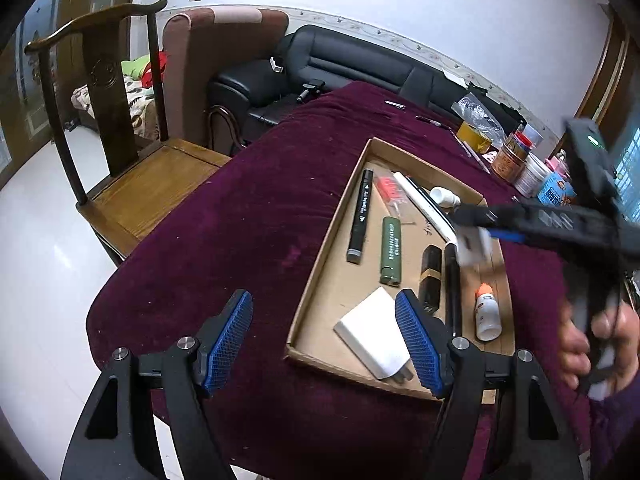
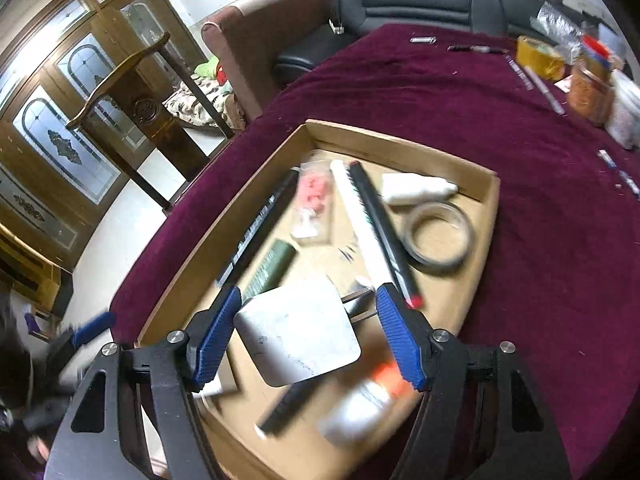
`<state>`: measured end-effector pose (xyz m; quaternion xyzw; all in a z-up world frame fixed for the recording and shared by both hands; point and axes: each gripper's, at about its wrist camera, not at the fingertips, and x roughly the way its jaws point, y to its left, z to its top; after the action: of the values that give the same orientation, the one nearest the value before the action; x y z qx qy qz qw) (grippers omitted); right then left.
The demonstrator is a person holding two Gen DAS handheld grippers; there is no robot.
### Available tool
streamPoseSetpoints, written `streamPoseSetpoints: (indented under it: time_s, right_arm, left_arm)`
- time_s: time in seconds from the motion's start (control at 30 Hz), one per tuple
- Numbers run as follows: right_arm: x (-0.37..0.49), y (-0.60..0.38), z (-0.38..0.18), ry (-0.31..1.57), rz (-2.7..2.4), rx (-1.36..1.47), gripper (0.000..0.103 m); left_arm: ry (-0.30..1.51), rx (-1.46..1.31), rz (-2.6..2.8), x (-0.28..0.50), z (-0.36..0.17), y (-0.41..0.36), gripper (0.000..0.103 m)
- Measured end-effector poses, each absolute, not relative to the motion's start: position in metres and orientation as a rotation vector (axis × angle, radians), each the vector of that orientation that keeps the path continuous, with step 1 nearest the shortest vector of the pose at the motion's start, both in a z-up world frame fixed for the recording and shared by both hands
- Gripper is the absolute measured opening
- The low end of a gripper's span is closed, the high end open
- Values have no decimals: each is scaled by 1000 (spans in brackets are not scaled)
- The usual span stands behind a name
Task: Organize rigid objects
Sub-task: 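Lower both chargers into the box and open both tools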
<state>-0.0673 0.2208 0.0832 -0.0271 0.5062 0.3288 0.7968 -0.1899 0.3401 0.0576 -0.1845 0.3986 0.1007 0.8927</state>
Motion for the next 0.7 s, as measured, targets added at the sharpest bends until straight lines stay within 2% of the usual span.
streamPoseSetpoints:
  time_s: [0.33,0.6,0.7]
  right_arm:
    - [-34,275,47,1112,535,-171,71]
    - [-48,282,45,1109,449,-334,71]
    - [-48,279,50,1094,497,-312,71]
  left_arm:
    - [834,-397,220,-193,45,359,69]
    - [845,-412,227,-191,42,362,69]
    - [827,-388,241,-194,49,357,69]
